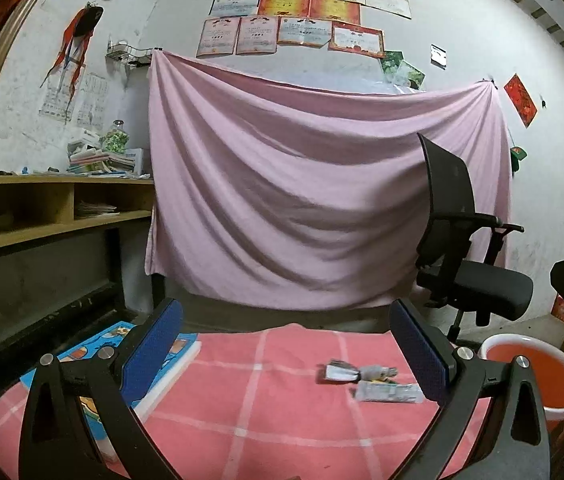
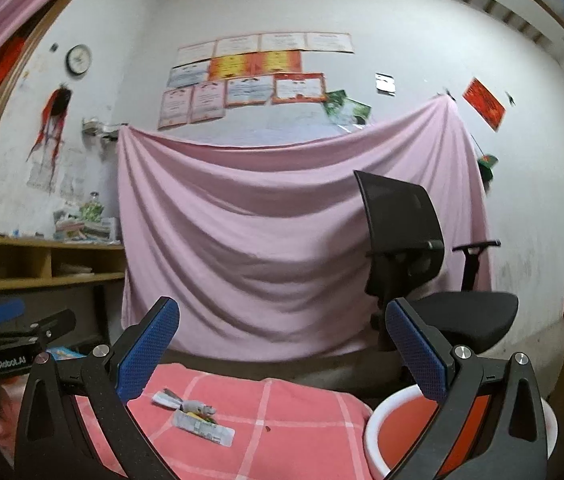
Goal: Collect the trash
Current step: 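Bring both tools back over the table toward the foil packet, then grasp the foil-wrapped packet with the left gripper while the right grasps a green battery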
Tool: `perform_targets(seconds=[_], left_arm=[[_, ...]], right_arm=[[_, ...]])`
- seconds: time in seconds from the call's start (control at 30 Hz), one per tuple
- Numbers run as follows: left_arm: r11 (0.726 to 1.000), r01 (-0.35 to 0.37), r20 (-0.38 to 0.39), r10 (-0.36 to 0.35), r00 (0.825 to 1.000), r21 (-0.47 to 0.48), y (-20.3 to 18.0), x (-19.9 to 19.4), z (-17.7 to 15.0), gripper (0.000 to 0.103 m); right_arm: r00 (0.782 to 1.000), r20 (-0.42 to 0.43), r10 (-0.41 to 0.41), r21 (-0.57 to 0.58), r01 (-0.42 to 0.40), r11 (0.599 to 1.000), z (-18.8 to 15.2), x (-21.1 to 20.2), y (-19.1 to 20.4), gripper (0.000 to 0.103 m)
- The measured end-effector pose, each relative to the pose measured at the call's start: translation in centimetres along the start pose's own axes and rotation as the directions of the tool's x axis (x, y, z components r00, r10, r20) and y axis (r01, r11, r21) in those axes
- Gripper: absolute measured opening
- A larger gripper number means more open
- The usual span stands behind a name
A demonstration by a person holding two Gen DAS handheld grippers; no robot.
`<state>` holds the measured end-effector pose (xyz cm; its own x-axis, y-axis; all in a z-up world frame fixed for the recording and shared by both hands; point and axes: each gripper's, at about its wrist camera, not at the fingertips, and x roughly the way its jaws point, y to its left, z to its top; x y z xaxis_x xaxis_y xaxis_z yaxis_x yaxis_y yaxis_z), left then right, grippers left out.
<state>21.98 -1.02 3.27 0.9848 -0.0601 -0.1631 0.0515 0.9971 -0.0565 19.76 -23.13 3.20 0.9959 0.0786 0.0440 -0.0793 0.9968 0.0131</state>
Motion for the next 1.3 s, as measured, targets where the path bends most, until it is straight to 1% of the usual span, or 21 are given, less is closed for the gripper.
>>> perform_targets(seconds=[0.13,0.27,0.37,0.5,0.63,0.73,0.77,0.8,0.83,0.87,0.9,0.93,0.97,1.0,1.03,1.07,1.1,1.17,1.23,1.27,1.3], left_arm=[[1.0,0.002,-0.02,-0.002,1.0,-0.023,0.6,0.4,-0.5,0.101],[1.0,-0.005,-0.039,0.004,0.999,-0.024,0.7,1.0,-0.7,0.101],[1.0,-0.006,-0.083,0.005,0.997,-0.013,0.5,2.0,-0.8,0.101],[1.0,-0.001,-0.171,-0.003,0.985,-0.018,0.3,3.8,-1.1,0.101],[0.999,0.005,-0.247,-0.018,0.969,-0.052,0.6,5.6,-1.4,0.101],[0.998,0.015,-0.296,-0.035,0.955,-0.068,0.5,6.9,-1.6,0.101],[0.997,0.024,-0.317,-0.045,0.947,-0.07,0.4,7.5,-1.6,0.101],[0.996,0.038,-0.345,-0.062,0.937,-0.075,0.3,8.3,-1.8,0.101],[0.995,0.059,-0.375,-0.086,0.923,-0.084,0.2,9.0,-2.0,0.101],[0.993,0.073,-0.394,-0.103,0.913,-0.091,0.2,9.4,-2.1,0.101],[0.991,0.085,-0.419,-0.119,0.9,-0.101,0.2,10.0,-2.4,0.1],[0.99,0.089,-0.436,-0.128,0.891,-0.11,0.2,10.5,-2.4,0.1],[0.988,0.092,-0.451,-0.138,0.882,-0.122,0.2,10.9,-2.5,0.1],[0.986,0.097,-0.456,-0.149,0.878,-0.136,0.3,11.1,-2.5,0.1],[0.983,0.103,-0.458,-0.161,0.874,-0.15,0.3,11.3,-2.5,0.1],[0.98,0.112,-0.462,-0.177,0.869,-0.164,0.3,11.7,-2.4,0.1],[0.978,0.118,-0.468,-0.185,0.864,-0.17,0.2,12.0,-2.4,0.1],[0.975,0.134,-0.481,-0.206,0.852,-0.18,0.0,12.7,-2.3,0.097],[0.965,0.171,-0.506,-0.25,0.825,-0.198,-0.5,14.1,-2.3,0.096],[0.961,0.182,-0.512,-0.265,0.817,-0.208,-0.5,14.6,-2.1,0.095],[0.954,0.195,-0.527,-0.288,0.799,-0.226,-0.7,15.5,-2.2,0.091]], right_arm=[[0.999,-0.033,0.016,-0.028,-0.017,0.999,-0.7,0.7,0.6,0.103],[0.997,-0.068,0.025,-0.022,-0.026,0.999,-0.9,1.4,0.7,0.103],[0.993,-0.114,0.035,-0.006,-0.036,0.999,-1.2,2.4,0.6,0.103],[0.985,-0.166,0.054,0.013,-0.053,0.999,-1.5,3.7,0.6,0.103],[0.974,-0.222,0.051,0.037,-0.043,0.998,-2.1,4.8,0.1,0.103],[0.958,-0.283,0.049,0.06,-0.033,0.998,-2.6,6.1,-0.3,0.103],[0.952,-0.301,0.051,0.065,-0.033,0.997,-2.7,6.4,-0.3,0.103],[0.943,-0.329,0.057,0.072,-0.036,0.997,-3.0,6.9,-0.4,0.103],[0.936,-0.346,0.064,0.076,-0.04,0.996,-3.1,7.2,-0.4,0.103],[0.93,-0.362,0.071,0.079,-0.046,0.996,-3.3,7.6,-0.3,0.103],[0.919,-0.386,0.086,0.083,-0.058,0.995,-3.5,8.0,-0.3,0.102],[0.911,-0.401,0.096,0.084,-0.068,0.994,-3.7,8.3,-0.1,0.1],[0.897,-0.428,0.11,0.081,-0.083,0.993,-3.9,8.9,0.1,0.094],[0.884,-0.452,0.119,0.077,-0.094,0.993,-4.1,9.4,0.2,0.088],[0.875,-0.468,0.124,0.075,-0.1,0.992,-4.3,9.7,0.3,0.085],[0.86,-0.492,0.13,0.075,-0.108,0.991,-4.5,10.1,0.5,0.083],[0.851,-0.508,0.134,0.076,-0.111,0.991,-4.7,10.4,0.5,0.08],[0.828,-0.543,0.142,0.087,-0.113,0.99,-5.2,11.0,0.4,0.079],[0.799,-0.581,0.152,0.11,-0.107,0.988,-5.8,11.5,0.2,0.08],[0.789,-0.596,0.152,0.123,-0.097,0.988,-6.0,11.6,0.0,0.08],[0.78,-0.607,0.154,0.138,-0.088,0.987,-6.2,11.8,-0.3,0.08]])
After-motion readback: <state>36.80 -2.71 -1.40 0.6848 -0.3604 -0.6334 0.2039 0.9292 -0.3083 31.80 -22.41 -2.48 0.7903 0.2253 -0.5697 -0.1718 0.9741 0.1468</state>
